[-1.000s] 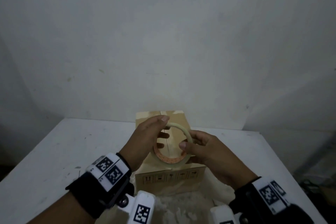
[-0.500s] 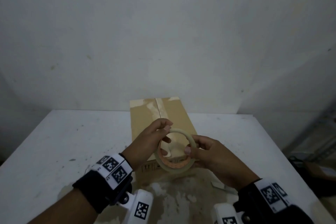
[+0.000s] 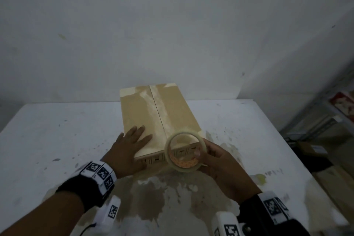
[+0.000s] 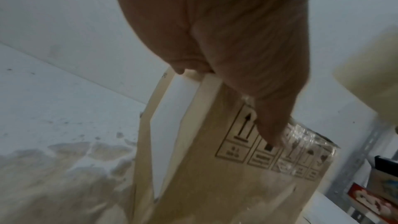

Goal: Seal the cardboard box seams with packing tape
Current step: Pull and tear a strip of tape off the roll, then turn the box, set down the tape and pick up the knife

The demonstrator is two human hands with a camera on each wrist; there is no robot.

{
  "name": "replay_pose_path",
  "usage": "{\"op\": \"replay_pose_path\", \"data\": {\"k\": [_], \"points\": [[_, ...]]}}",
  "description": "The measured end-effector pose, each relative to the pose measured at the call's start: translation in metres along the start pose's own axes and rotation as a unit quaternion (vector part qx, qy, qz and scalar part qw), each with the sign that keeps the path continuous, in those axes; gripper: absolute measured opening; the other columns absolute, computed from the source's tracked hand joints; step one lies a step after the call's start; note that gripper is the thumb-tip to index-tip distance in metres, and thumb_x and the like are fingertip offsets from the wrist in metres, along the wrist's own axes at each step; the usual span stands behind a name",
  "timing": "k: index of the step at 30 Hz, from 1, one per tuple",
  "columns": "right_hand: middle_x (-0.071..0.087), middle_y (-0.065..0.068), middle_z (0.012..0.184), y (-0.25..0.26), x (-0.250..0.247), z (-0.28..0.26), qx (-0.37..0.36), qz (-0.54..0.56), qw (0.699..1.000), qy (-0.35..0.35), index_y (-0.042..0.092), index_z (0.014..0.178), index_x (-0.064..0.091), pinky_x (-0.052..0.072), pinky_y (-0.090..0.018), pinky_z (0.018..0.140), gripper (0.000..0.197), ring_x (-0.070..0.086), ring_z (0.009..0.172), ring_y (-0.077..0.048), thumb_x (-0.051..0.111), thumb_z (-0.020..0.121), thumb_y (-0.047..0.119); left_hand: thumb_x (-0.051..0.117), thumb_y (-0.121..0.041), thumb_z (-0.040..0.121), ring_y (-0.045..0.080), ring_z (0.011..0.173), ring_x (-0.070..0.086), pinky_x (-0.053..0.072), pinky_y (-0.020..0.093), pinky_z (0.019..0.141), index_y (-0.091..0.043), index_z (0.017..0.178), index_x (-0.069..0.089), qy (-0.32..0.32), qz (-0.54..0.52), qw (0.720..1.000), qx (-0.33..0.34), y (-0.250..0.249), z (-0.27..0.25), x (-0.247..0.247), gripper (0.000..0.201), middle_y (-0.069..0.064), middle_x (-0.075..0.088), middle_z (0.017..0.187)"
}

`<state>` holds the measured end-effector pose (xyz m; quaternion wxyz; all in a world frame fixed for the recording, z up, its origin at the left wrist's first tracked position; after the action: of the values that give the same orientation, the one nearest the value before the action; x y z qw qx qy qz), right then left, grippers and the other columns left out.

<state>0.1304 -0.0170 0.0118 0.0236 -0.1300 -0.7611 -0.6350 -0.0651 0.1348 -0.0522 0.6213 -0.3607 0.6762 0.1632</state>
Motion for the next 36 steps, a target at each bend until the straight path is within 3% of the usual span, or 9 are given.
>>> {"op": "replay_pose_path", "data": {"k": [3, 9, 12, 15, 19, 25, 28, 31, 36], "points": [[0.071, -0.006, 0.115, -0.007, -0.008, 0.000, 0.002, 0.018, 1.000, -0.022, 0.022, 0.112, 0.068, 0.058, -0.030, 0.085, 0.034, 0.067, 0.106, -0.022, 0.063, 0.078, 0.023, 0.032, -0.069, 0.068, 0.020, 0.141, 0.002, 0.015, 0.058, 0.114, -0.026, 0.143, 0.027, -0.098, -0.078, 0.992, 0.008, -0.006, -0.001, 0.005, 0.086, 0.000, 0.005, 0.153], [0.070, -0.005, 0.118, -0.014, -0.035, -0.006, 0.008, 0.039, 0.998, -0.055, 0.017, 0.120, 0.062, 0.056, -0.038, 0.092, 0.035, 0.065, 0.110, -0.023, 0.058, 0.086, 0.019, 0.038, -0.052, 0.082, 0.044, 0.136, 0.029, 0.024, 0.070, 0.101, -0.012, 0.135, 0.044, -0.135, -0.043, 0.986, -0.083, -0.042, 0.011, 0.015, 0.067, 0.023, 0.034, 0.148], [0.070, -0.004, 0.117, -0.017, -0.056, -0.006, 0.016, 0.037, 0.996, -0.077, 0.017, 0.122, 0.061, 0.058, -0.036, 0.088, 0.044, 0.066, 0.108, -0.022, 0.063, 0.079, 0.025, 0.041, -0.045, 0.091, 0.034, 0.144, 0.004, 0.004, 0.067, 0.108, -0.020, 0.145, 0.020, -0.128, -0.053, 0.975, -0.172, -0.067, 0.023, 0.018, 0.063, 0.014, 0.008, 0.158], [0.071, -0.006, 0.115, -0.017, -0.082, -0.001, 0.021, 0.035, 0.994, -0.098, 0.019, 0.117, 0.064, 0.057, -0.036, 0.086, 0.045, 0.066, 0.107, -0.025, 0.066, 0.074, 0.029, 0.036, -0.048, 0.092, 0.031, 0.144, -0.009, -0.002, 0.065, 0.110, -0.020, 0.147, 0.005, -0.127, -0.065, 0.965, -0.219, -0.088, 0.041, 0.015, 0.070, 0.010, -0.006, 0.158], [0.072, -0.009, 0.112, -0.018, -0.117, 0.009, 0.034, 0.042, 0.993, -0.109, 0.014, 0.117, 0.064, 0.053, -0.044, 0.093, 0.046, 0.067, 0.104, -0.027, 0.066, 0.073, 0.029, 0.043, -0.050, 0.084, 0.035, 0.141, -0.020, -0.013, 0.060, 0.109, -0.016, 0.146, -0.007, -0.091, -0.042, 0.977, -0.189, -0.112, 0.072, 0.016, 0.087, 0.015, -0.015, 0.157], [0.072, -0.008, 0.111, -0.014, -0.168, 0.031, 0.047, 0.026, 0.994, -0.100, 0.014, 0.117, 0.063, 0.054, -0.038, 0.086, 0.039, 0.068, 0.103, -0.025, 0.064, 0.081, 0.028, 0.055, -0.055, 0.077, 0.026, 0.144, -0.014, -0.007, 0.047, 0.115, -0.024, 0.145, -0.013, -0.034, 0.035, 0.998, -0.039, -0.119, 0.103, -0.002, 0.102, 0.009, -0.015, 0.157], [0.072, -0.011, 0.111, -0.014, -0.188, 0.043, 0.051, 0.033, 0.993, -0.100, 0.011, 0.121, 0.058, 0.056, -0.038, 0.086, 0.039, 0.068, 0.102, -0.025, 0.062, 0.085, 0.025, 0.056, -0.070, 0.068, 0.024, 0.143, -0.016, -0.006, 0.052, 0.115, -0.032, 0.144, -0.014, -0.003, 0.079, 0.996, -0.051, -0.107, 0.115, -0.008, 0.110, 0.002, -0.023, 0.154], [0.073, -0.008, 0.109, -0.014, -0.201, 0.051, 0.053, 0.028, 0.995, -0.086, 0.012, 0.118, 0.060, 0.058, -0.035, 0.084, 0.042, 0.069, 0.102, -0.023, 0.063, 0.080, 0.029, 0.050, -0.081, 0.057, 0.023, 0.145, -0.009, -0.001, 0.053, 0.117, -0.033, 0.145, -0.006, 0.008, 0.082, 0.994, -0.074, -0.104, 0.121, -0.008, 0.115, 0.005, -0.014, 0.157], [0.074, -0.008, 0.108, -0.014, -0.216, 0.067, 0.066, 0.049, 0.993, -0.079, 0.013, 0.116, 0.062, 0.057, -0.038, 0.089, 0.034, 0.068, 0.104, -0.024, 0.061, 0.084, 0.024, 0.050, -0.081, 0.060, 0.023, 0.145, -0.003, 0.004, 0.054, 0.116, -0.033, 0.146, 0.000, -0.028, 0.063, 0.988, -0.139, -0.113, 0.132, -0.006, 0.110, 0.005, -0.005, 0.159]]}}
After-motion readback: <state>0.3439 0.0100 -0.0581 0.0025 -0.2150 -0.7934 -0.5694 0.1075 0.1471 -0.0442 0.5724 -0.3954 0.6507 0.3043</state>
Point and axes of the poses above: each hand's wrist, its own z-axis towards the middle knuckle, its own x-axis out of the palm, y = z × x, the point moved 5 cm from there along z, towards the middle knuckle
